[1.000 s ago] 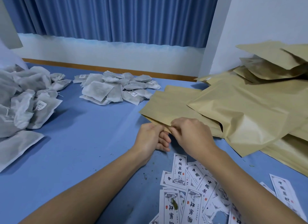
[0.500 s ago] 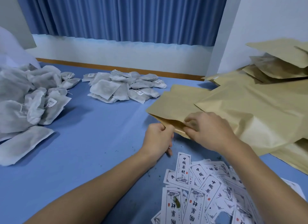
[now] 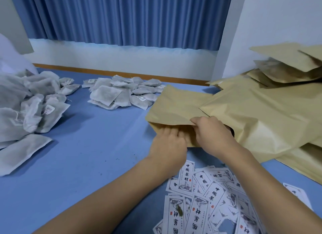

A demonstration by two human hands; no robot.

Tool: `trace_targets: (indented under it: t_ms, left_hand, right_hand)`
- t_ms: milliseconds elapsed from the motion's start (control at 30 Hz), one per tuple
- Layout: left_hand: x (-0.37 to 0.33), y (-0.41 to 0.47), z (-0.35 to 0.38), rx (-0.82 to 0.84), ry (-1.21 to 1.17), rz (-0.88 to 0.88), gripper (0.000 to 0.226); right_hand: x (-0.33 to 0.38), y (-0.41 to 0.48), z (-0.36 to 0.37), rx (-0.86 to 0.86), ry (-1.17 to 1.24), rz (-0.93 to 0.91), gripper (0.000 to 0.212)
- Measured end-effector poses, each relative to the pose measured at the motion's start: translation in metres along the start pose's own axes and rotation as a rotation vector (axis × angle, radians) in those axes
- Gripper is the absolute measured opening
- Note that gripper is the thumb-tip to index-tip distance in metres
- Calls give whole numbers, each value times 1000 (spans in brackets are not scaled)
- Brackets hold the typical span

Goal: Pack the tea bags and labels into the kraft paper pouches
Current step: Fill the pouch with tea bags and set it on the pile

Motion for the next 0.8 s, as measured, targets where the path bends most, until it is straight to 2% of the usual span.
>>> trace_targets:
  t_ms: [33,100,133,167,200,233,267,300,400,433,500,533,567,600,667,733,767,800]
  left_hand:
    - [2,2,2,98,28,-43,24]
    - [0,6,2,116,65,-50,7]
    - [-2,12,-2,99,71,-63,7]
    - [-5,22,-5,92,56,-98,11]
    - [-8,36,-5,88,11,-99,4]
    - [-9,52,-6,84,-65,-120,18]
    - [-6,68,-4,157,-137,-136,28]
    - [-1,83,-4,217,-266,-152,28]
    - [31,108,11,356,-601,-380,19]
    - [37,113,15,356,-626,-417,17]
    - [34,123,19,361,-632,-377,23]
    - [29,129,20,382,-591,-336,18]
    - [21,131,15,407,-557,-294,12]
    - [13,133,13,415,-542,-247,21]
    - [0,129,4,379,-550,-157,27]
    - [-13,118,1,326,-603,-12,17]
    - [-16,111,5,305,-601,37,21]
    - [-16,105,10,307,-500,66,21]
  right_hand:
    - [-2,0,-3,-61,32,20,25]
    - [-4,-2,-13,-217,136,84,34]
    - [-3,-3,-18,-282,166,100,36]
    - [0,-3,-21,-303,170,95,36]
    - [5,-3,-21,-281,155,69,34]
    - [12,-3,-20,-251,132,34,30]
    - [18,-4,-20,-236,112,3,25]
    - [22,-4,-22,-240,95,-23,24]
    - [27,-1,-28,-291,36,-38,46]
    - [29,-1,-30,-321,22,-37,56]
    - [29,-3,-35,-454,31,-48,65]
    - [26,-4,-34,-496,36,-54,63]
    - [21,-4,-30,-501,41,-51,59]
    - [14,-2,-25,-476,70,-39,56]
    - [-1,0,-14,-444,240,10,54]
    - [-9,0,-5,-530,405,80,51]
    - [-10,-1,-2,-591,428,113,48]
    - [-10,-2,1,-637,434,142,45]
Point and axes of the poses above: each hand's wrist, its own y-axis towards the middle knuckle, its own z-axis out of the palm, x = y × z, the point moved 4 cm from there along y, towards the middle knuckle, and after that the axes turned 14 degrees about -z, right-handed, at the moved point
